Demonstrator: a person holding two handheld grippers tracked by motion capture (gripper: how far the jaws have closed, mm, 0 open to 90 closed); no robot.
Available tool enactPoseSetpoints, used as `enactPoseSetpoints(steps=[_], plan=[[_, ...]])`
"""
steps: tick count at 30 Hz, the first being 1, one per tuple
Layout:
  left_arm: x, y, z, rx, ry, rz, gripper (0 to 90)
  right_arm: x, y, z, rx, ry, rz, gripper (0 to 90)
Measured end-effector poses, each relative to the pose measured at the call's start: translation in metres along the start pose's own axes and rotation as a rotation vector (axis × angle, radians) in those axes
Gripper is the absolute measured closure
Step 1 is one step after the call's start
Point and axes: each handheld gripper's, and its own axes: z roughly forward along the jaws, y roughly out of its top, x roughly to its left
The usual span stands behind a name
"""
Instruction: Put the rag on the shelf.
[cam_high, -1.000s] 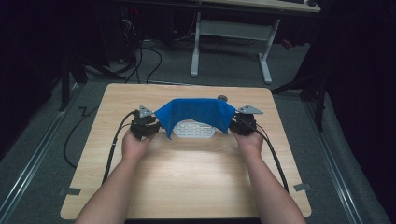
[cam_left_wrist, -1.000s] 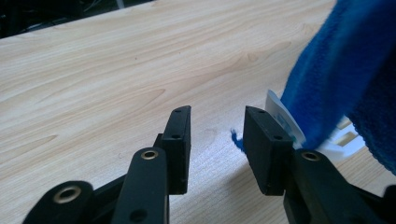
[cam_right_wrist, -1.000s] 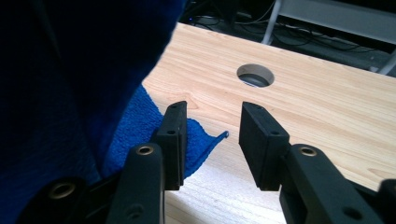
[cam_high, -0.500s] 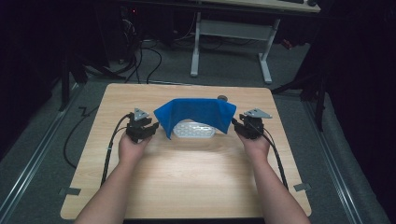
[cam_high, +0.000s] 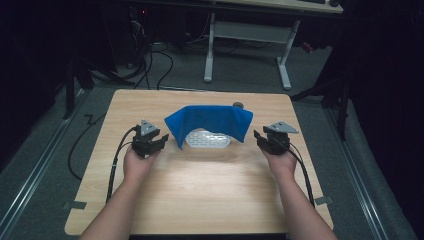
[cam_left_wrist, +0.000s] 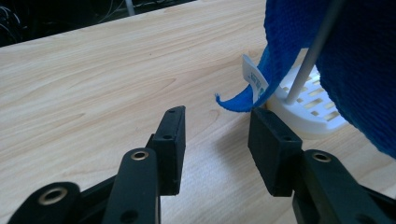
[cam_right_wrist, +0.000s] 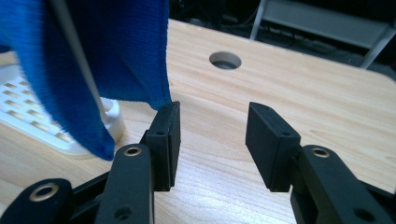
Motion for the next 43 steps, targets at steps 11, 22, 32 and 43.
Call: enactPoseSetpoints(steps=[11,22,32,43], plan=[[-0.012,-0.021,-0.033,-0.009,0.005,-0.003,54.2,0.015,-0.013,-0.028,0.0,0.029,-0.037,51.1],[-0.06,-0.046,-0.07,-0.032,-0.091,0.004,51.5,0.056,-0.038,-0.07,-0.032,0.055,-0.049,42.4],[-0.144,-0.07,-0.075,0.029,-0.239,0.143,48.7,0.11,-0.081,-0.091,0.015,0.131,-0.052,34.9],[-0.145,-0.071,-0.07,0.041,-0.245,0.159,48.5,0.112,-0.083,-0.087,0.036,0.142,-0.079,35.2]])
